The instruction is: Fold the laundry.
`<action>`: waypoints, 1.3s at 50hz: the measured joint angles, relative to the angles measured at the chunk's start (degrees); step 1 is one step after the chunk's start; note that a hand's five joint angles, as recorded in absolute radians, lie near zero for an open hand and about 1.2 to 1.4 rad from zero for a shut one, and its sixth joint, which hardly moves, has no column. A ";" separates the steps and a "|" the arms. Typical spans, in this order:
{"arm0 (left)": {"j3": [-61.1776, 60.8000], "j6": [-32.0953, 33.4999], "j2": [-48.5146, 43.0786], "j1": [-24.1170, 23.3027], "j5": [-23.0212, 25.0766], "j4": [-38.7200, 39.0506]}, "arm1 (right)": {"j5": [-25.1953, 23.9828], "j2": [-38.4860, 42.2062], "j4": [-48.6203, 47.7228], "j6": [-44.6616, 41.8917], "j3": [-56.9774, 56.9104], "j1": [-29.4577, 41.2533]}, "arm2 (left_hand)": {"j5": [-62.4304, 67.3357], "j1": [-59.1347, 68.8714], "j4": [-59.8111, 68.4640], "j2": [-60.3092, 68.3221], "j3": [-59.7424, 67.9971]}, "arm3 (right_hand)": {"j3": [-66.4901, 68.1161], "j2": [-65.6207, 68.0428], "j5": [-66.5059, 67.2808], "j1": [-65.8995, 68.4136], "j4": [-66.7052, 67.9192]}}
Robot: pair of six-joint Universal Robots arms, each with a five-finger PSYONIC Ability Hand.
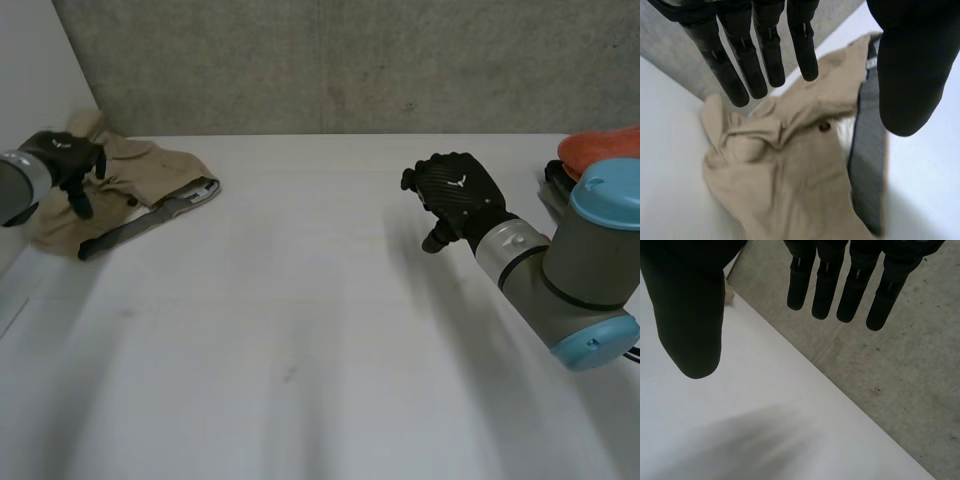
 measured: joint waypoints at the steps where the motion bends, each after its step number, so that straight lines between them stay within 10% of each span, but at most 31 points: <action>1: -0.69 0.33 0.15 0.46 0.22 -0.17 | -0.02 0.06 0.00 -0.12 0.01 0.06 | -0.33 -0.28 -0.32 -0.36 -0.22 | -0.53 -0.65 -0.49 -0.89 -0.60; 20: -7.68 15.04 -3.57 3.33 -0.16 6.72 | -0.03 1.02 0.03 -1.70 0.16 0.34 | -3.56 -2.81 -3.56 -3.38 -3.02 | -1.12 -1.52 -1.72 -1.80 -1.57; 50: -5.68 21.24 -8.92 3.53 -1.15 9.99 | -0.03 1.65 0.05 -2.16 0.21 0.42 | -3.91 -3.75 -4.22 -4.31 -4.18 | -1.12 -1.52 -1.72 -1.80 -1.57; 55: -4.68 21.49 -9.74 3.66 -1.16 10.08 | -0.03 1.69 0.05 -2.17 0.22 0.35 | 27.32 30.26 27.55 27.83 26.76 | -1.12 -1.52 -1.72 -1.80 -1.57; 65: -1.65 20.33 -7.92 1.50 -3.53 11.87 | -0.03 1.50 -0.02 -2.04 0.60 0.19 | 35.27 34.37 36.90 36.27 35.94 | -1.12 -1.52 -1.72 -1.80 -1.57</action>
